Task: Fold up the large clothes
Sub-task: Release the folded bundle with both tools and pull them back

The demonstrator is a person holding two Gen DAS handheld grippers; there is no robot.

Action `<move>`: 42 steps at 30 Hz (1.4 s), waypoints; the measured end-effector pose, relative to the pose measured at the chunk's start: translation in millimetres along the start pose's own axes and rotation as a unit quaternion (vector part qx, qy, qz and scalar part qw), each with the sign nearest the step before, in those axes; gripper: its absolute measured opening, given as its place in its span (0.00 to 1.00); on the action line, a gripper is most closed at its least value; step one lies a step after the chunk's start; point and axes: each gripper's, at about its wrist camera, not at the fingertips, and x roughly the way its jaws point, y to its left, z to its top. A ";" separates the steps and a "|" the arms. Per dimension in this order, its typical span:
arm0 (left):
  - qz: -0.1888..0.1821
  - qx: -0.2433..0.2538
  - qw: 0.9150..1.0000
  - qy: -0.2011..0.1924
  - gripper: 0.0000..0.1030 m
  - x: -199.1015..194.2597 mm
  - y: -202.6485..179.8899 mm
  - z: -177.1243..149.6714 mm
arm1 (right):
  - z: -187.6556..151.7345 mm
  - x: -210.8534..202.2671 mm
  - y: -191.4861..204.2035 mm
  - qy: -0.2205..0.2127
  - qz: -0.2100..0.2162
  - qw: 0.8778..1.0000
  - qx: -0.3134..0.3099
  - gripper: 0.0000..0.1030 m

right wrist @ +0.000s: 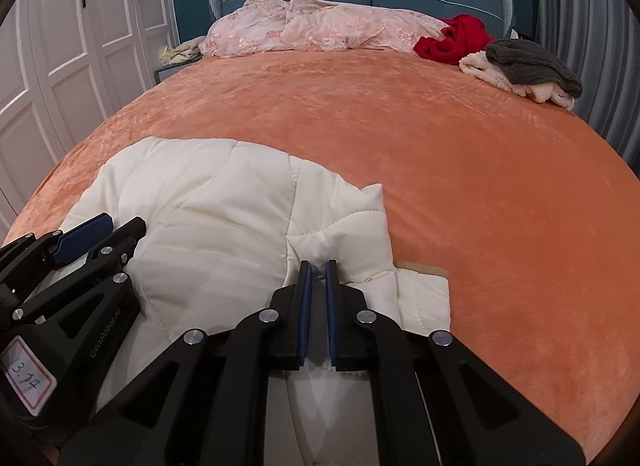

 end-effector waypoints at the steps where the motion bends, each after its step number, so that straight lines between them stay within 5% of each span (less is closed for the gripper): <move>1: 0.003 0.001 1.000 -0.002 0.26 1.4 -1.0 -0.6 | -0.5 0.8 -0.5 -0.002 0.001 1.000 0.002 0.04; 24: 0.003 -0.008 1.000 -0.017 0.28 2.9 -2.4 -7.8 | -1.4 0.5 4.2 -0.015 -0.006 1.000 0.002 0.06; 29: -0.024 -0.027 0.999 0.010 0.41 -47.5 18.9 -15.5 | 0.6 -63.0 -5.4 0.009 0.031 0.999 0.031 0.09; 35: -0.025 -0.020 0.998 0.047 0.42 -91.6 28.5 -63.9 | -64.3 -96.2 -14.3 0.064 0.030 0.997 0.010 0.10; 38: -0.006 0.002 0.999 0.054 0.42 -109.7 23.8 -81.8 | -71.2 -114.4 -12.9 0.074 0.021 0.997 0.004 0.11; 42: -0.019 -0.032 0.997 0.073 0.42 -148.0 34.7 -94.4 | -80.7 -162.8 -12.1 0.086 0.020 0.996 0.020 0.13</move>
